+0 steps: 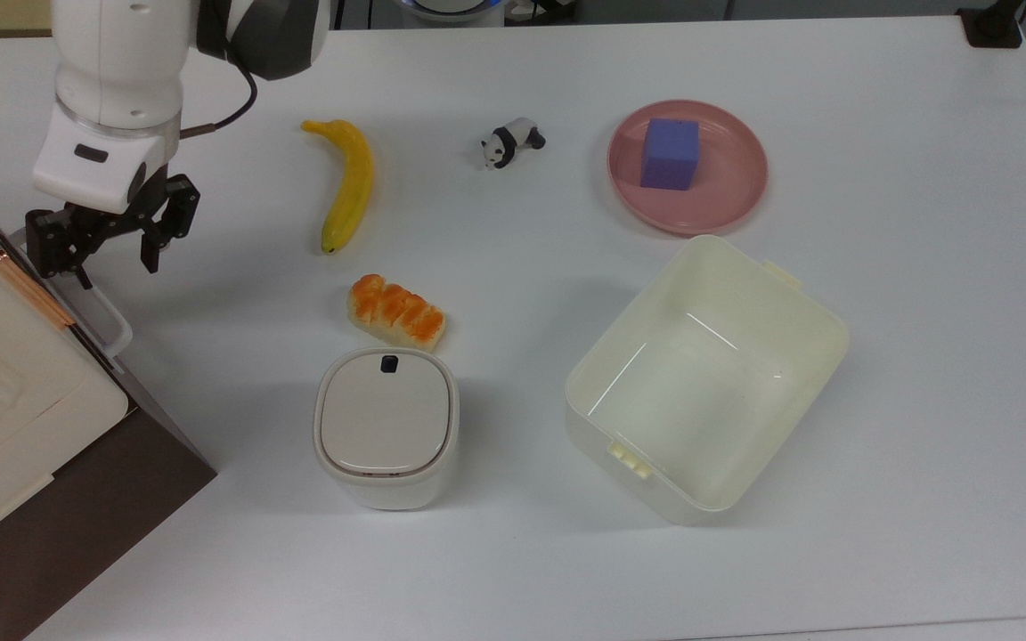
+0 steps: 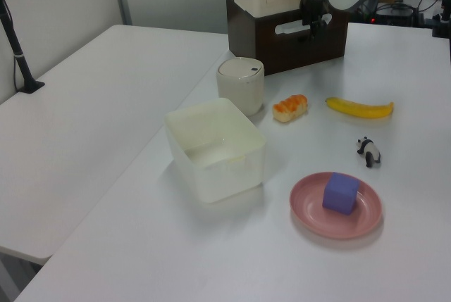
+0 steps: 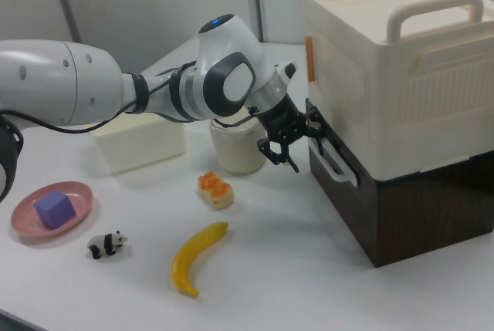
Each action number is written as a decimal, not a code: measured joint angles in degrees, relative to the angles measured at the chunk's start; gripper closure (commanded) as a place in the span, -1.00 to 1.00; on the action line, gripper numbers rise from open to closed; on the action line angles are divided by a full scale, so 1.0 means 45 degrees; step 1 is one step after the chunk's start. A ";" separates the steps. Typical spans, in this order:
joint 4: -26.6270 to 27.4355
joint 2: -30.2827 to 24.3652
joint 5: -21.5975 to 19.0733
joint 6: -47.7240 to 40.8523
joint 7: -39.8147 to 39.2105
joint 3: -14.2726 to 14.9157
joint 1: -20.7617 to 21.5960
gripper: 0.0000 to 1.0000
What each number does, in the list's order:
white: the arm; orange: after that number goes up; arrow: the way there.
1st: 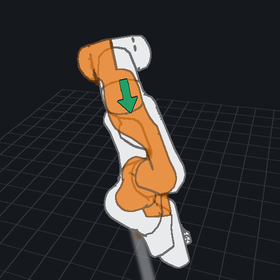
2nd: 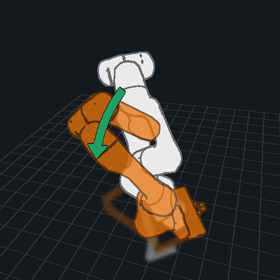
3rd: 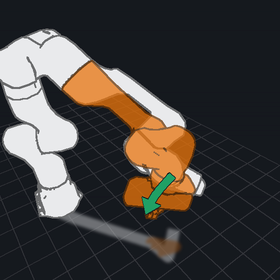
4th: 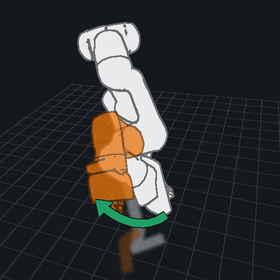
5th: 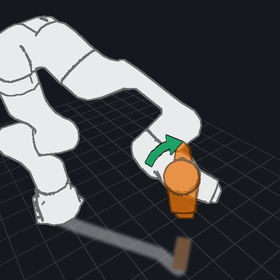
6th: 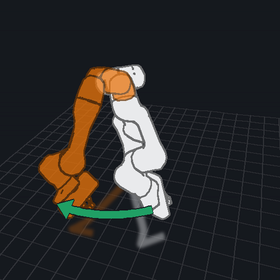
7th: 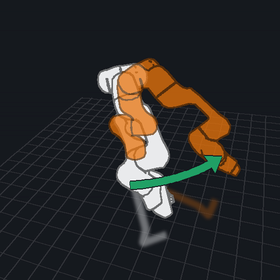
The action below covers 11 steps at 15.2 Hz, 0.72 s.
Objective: Slide open the drawer
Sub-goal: 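Lower the gripper to the white drawer handle, then close the gripper on the white drawer handle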
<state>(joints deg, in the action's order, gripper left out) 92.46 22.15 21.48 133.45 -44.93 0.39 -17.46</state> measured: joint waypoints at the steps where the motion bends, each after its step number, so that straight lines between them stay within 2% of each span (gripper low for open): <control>1: -0.0037 0.0030 0.0002 0.0066 0.0000 0.0001 -0.0044 -0.36; 5: -0.0325 0.0173 0.0003 0.0094 -0.0033 0.0001 -0.0159 -0.35; 8: -0.0715 0.0178 0.0003 0.0094 -0.0191 0.0000 -0.0169 0.00; 11: -0.0739 0.0191 0.0003 0.0094 -0.0251 -0.0007 -0.0170 0.02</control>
<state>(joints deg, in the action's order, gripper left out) 89.14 23.01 21.49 133.88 -46.06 0.36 -18.22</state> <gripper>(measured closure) 0.498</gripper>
